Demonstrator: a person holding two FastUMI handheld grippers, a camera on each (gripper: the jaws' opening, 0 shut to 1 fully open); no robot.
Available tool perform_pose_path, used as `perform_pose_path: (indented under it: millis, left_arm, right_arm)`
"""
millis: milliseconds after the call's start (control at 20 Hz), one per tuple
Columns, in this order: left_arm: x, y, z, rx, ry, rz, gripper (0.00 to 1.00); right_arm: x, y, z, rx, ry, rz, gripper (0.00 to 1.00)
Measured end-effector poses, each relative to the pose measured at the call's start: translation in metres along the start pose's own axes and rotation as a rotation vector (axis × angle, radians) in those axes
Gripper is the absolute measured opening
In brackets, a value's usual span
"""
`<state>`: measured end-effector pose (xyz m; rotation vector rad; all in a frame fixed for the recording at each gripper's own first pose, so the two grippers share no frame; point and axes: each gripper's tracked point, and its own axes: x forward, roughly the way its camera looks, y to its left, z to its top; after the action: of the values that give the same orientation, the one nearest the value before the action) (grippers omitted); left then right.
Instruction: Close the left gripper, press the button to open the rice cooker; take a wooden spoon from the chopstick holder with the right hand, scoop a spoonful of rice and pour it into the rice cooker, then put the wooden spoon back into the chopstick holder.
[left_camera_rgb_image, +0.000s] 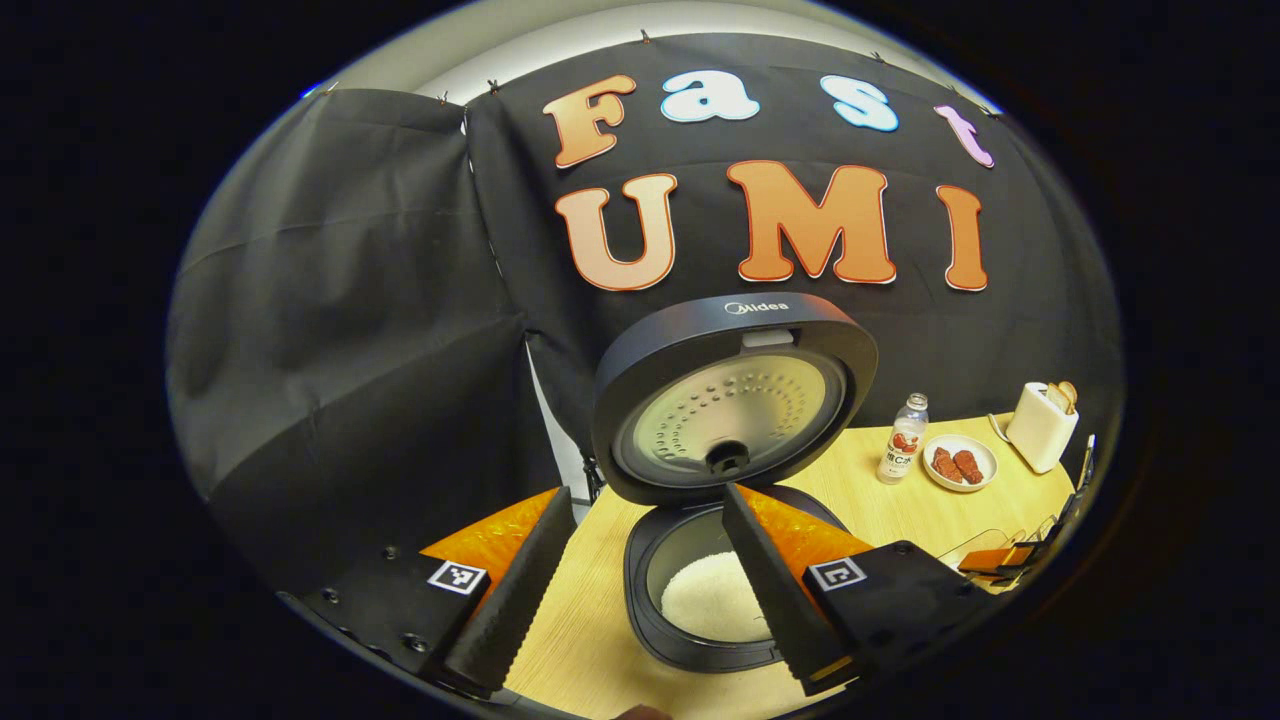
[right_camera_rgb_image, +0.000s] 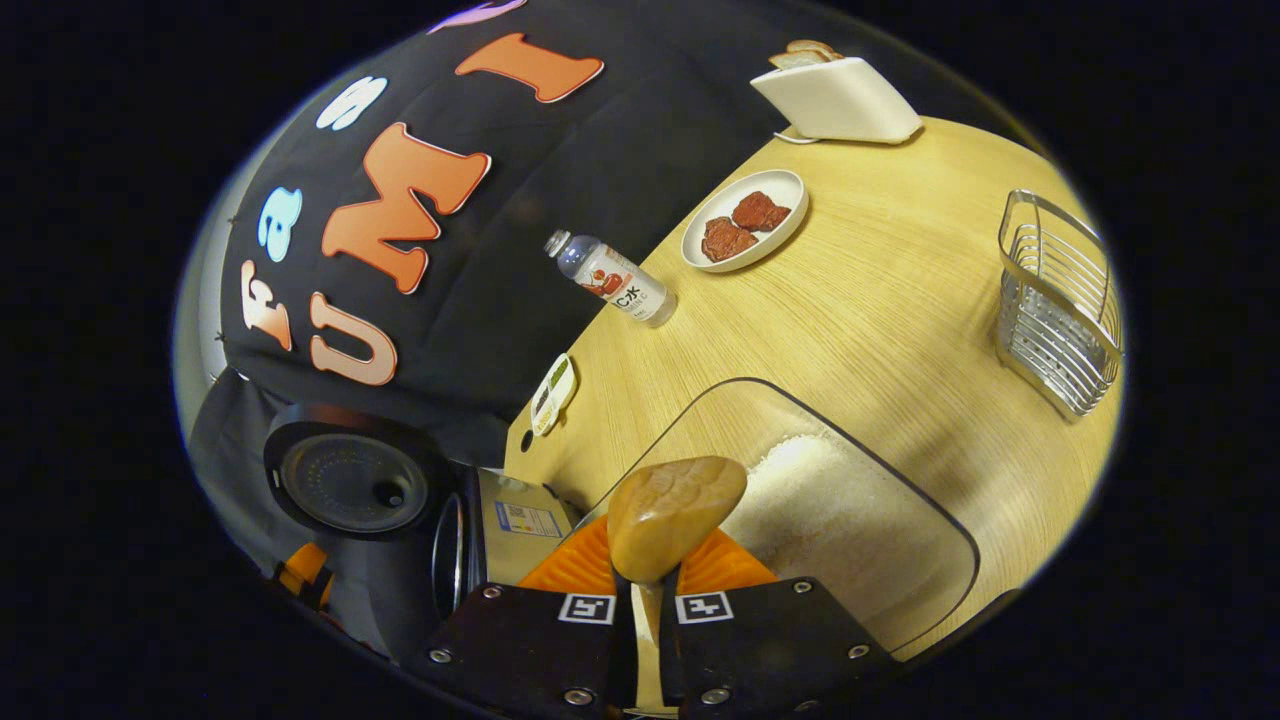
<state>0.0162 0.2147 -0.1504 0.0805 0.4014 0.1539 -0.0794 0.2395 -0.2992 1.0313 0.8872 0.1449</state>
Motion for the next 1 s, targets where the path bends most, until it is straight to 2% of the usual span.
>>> perform_pose_path:
  millis: [50, 150, 200, 250, 300, 350, 400, 500, 550, 650, 950, 1000]
  left_arm:
    - [0.001, 0.0, 0.0, 0.0, 0.001, -0.002, 0.96]
    - [0.001, -0.004, 0.002, 0.002, 0.0, -0.005, 1.0]
    - [0.001, -0.008, 0.002, 0.003, 0.0, -0.007, 0.96]
    - [0.001, -0.01, 0.004, 0.005, -0.003, -0.01, 1.0]
    - [0.001, -0.012, 0.006, 0.008, -0.005, -0.012, 0.96]
    - [0.001, -0.015, 0.007, 0.01, -0.007, -0.013, 1.0]
    - [-0.001, -0.017, 0.007, 0.012, -0.007, -0.015, 0.96]
    - [-0.002, -0.021, 0.01, 0.015, -0.014, -0.012, 1.0]
    - [-0.003, -0.023, 0.012, 0.013, -0.02, -0.006, 0.96]
    - [-0.006, -0.026, 0.015, 0.0, -0.027, 0.006, 1.0]
    - [-0.015, -0.047, 0.027, -0.024, -0.052, 0.022, 0.96]
    - [-0.018, -0.049, 0.029, -0.024, -0.059, 0.028, 1.0]
  right_arm:
    - [0.0, 0.001, 0.004, 0.026, 0.002, 0.014, 0.08]
    - [-0.001, 0.003, 0.009, 0.077, 0.01, 0.05, 0.08]
    - [-0.003, 0.002, 0.011, 0.107, 0.017, 0.07, 0.08]
    - [-0.005, 0.001, 0.014, 0.131, 0.017, 0.08, 0.08]
    - [-0.007, -0.002, 0.018, 0.153, 0.012, 0.088, 0.08]
    - [-0.007, -0.008, 0.019, 0.164, 0.013, 0.085, 0.08]
    - [-0.009, -0.013, 0.02, 0.173, 0.014, 0.08, 0.08]
    - [-0.018, -0.019, 0.028, 0.204, 0.016, 0.093, 0.08]
    - [-0.023, -0.018, 0.034, 0.237, 0.018, 0.115, 0.08]
    - [-0.031, -0.014, 0.052, 0.314, 0.01, 0.16, 0.08]
    - [-0.049, 0.016, 0.095, 0.473, 0.023, 0.304, 0.08]
    - [-0.05, 0.025, 0.099, 0.494, 0.036, 0.328, 0.08]
